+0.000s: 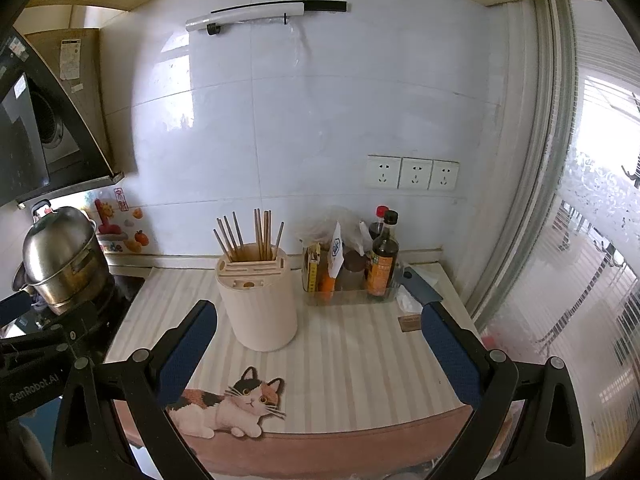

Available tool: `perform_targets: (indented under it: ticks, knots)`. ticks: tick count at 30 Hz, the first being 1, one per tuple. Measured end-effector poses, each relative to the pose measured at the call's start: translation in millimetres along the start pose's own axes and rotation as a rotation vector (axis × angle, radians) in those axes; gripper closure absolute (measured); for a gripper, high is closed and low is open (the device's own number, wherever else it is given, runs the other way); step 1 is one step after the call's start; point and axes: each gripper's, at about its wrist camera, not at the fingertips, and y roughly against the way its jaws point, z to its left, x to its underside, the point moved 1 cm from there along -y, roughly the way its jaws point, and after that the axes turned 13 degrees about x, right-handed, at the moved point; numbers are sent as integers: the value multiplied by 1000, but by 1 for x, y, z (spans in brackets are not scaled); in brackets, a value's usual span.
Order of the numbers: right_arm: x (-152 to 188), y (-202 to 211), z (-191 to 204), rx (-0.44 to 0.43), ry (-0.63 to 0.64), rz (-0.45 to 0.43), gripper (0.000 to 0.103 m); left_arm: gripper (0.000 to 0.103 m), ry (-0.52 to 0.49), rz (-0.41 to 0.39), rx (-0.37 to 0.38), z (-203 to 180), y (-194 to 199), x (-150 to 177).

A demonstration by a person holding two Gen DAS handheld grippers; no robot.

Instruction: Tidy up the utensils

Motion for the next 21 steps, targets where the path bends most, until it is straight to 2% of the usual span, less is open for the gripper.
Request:
perform_targets:
  ticks: [21]
  knots:
    - [-4, -2, 2, -6, 9, -2, 0, 0, -21, -25, 1, -8, 4, -6]
